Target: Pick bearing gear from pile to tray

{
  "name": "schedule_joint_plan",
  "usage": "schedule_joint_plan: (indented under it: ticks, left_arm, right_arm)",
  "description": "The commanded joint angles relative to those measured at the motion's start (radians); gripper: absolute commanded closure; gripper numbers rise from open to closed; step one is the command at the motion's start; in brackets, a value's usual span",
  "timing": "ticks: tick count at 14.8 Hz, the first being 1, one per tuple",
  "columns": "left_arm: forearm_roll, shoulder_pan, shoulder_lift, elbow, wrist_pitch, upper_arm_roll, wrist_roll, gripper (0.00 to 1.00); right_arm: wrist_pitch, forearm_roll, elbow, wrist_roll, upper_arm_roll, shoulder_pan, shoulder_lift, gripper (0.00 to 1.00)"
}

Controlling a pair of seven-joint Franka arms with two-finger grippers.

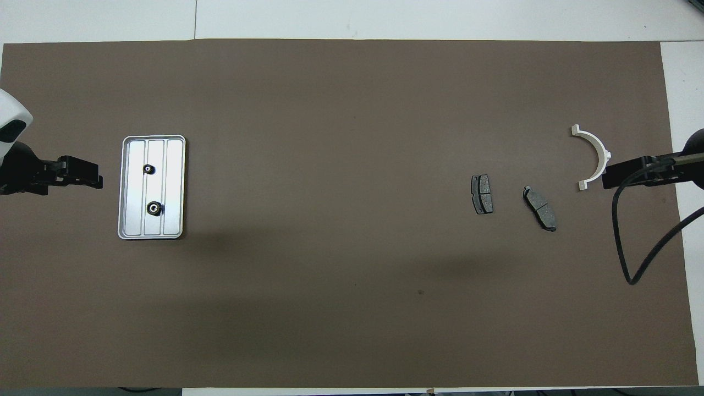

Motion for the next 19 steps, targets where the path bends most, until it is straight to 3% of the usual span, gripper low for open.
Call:
schedule_joint_plan:
  ticks: [1,8,19]
  left_arm:
    - [0.012,0.005,-0.005,0.008,-0.009,-0.004,0.015,0.00]
    - [0.013,0.006,0.001,0.018,0.011,-0.002,0.017,0.00]
    - [0.013,0.009,-0.028,0.061,-0.072,-0.010,0.015,0.00]
  right_arm:
    - [-0.016,0.009,-0.006,-0.024,-0.006,0.000,-0.014,0.00]
    - [-0.014,0.009,-0.009,-0.025,-0.007,0.002,-0.014,0.00]
    - [-0.013,0.009,-0.007,-0.025,-0.007,-0.002,-0.013,0.00]
